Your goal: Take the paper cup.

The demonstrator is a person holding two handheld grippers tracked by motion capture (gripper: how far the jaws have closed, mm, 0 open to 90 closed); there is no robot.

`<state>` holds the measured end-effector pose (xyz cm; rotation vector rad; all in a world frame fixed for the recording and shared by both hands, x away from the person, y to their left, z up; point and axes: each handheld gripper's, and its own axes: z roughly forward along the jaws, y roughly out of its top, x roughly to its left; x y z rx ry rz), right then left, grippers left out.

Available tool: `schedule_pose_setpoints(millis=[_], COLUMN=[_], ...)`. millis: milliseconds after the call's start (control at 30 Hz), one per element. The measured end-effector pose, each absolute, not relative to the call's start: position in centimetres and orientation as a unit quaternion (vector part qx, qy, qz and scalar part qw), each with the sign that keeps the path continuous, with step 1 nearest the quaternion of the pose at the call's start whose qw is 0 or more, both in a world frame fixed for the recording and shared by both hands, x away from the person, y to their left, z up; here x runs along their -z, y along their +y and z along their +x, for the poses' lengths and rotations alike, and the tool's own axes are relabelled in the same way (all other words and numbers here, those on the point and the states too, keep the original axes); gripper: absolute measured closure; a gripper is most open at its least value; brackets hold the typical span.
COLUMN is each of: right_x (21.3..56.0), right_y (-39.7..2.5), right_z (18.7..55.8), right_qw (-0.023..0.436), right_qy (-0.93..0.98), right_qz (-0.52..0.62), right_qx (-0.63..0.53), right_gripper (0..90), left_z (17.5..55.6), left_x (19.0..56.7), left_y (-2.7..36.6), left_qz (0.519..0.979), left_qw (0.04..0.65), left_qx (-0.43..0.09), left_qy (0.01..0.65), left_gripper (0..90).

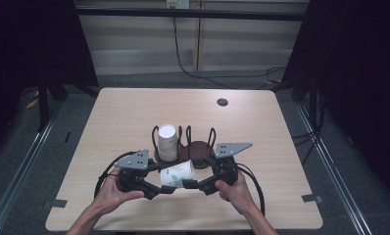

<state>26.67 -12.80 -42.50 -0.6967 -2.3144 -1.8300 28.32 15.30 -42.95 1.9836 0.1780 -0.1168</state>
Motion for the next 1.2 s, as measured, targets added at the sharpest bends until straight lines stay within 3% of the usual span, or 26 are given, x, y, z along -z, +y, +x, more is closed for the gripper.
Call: schedule_pose_setpoints(millis=[700, 1200], right_x=[42.75, 42.55], right_y=[-12.83, -12.94], right_z=[26.84, 26.86], right_qw=[0.061, 0.051], right_qy=[-0.770, -0.774], right_qz=[-0.221, -0.225], right_qx=[0.595, 0.589], right_gripper=[25.8, 26.2], left_z=[28.48, 28.77], left_x=[43.40, 43.76], left_y=[15.04, 15.12], left_qz=[0.834, 0.843], left_qw=[0.543, 0.526], left_qx=[0.059, 0.038], left_qy=[0.081, 0.109], left_gripper=[33.1, 15.4])
